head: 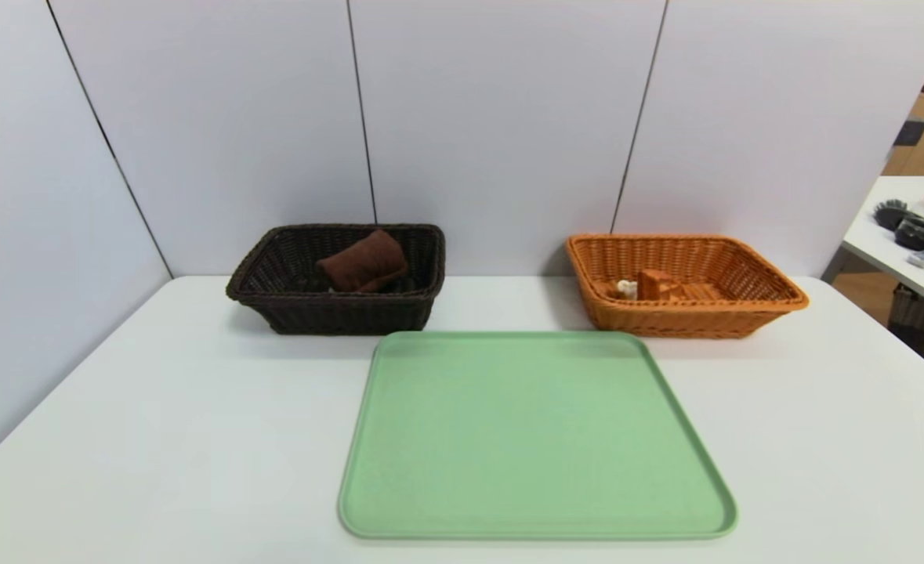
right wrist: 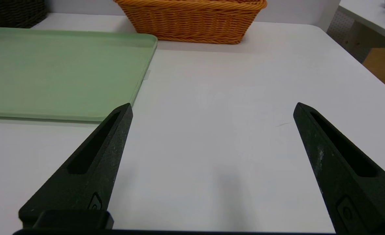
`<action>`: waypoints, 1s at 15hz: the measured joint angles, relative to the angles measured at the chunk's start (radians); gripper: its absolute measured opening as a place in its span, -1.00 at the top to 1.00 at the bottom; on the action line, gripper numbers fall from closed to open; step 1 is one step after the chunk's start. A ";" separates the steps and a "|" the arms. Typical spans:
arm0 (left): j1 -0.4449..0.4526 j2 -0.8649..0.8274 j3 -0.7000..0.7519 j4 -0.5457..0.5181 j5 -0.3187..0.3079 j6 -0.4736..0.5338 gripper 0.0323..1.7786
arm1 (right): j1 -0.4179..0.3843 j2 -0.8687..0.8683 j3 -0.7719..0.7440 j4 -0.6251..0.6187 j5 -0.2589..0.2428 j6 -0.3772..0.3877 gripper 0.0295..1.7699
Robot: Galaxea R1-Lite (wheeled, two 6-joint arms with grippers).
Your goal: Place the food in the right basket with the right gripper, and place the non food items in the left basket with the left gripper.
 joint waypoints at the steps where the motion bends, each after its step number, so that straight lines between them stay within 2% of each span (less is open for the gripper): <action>1: 0.000 0.000 0.000 -0.001 0.000 0.001 -0.90 | 0.000 0.000 0.000 0.000 -0.003 0.009 -0.92; 7: 0.000 0.000 0.021 -0.010 -0.011 0.152 -0.90 | 0.000 0.000 0.000 -0.002 -0.008 0.036 -0.92; 10: 0.000 0.000 0.026 -0.028 -0.010 0.081 -0.90 | 0.000 0.000 0.000 -0.001 -0.008 0.037 -0.92; 15: 0.000 0.000 0.030 -0.041 -0.010 0.071 -0.90 | 0.000 0.000 0.000 -0.002 -0.007 0.037 -0.92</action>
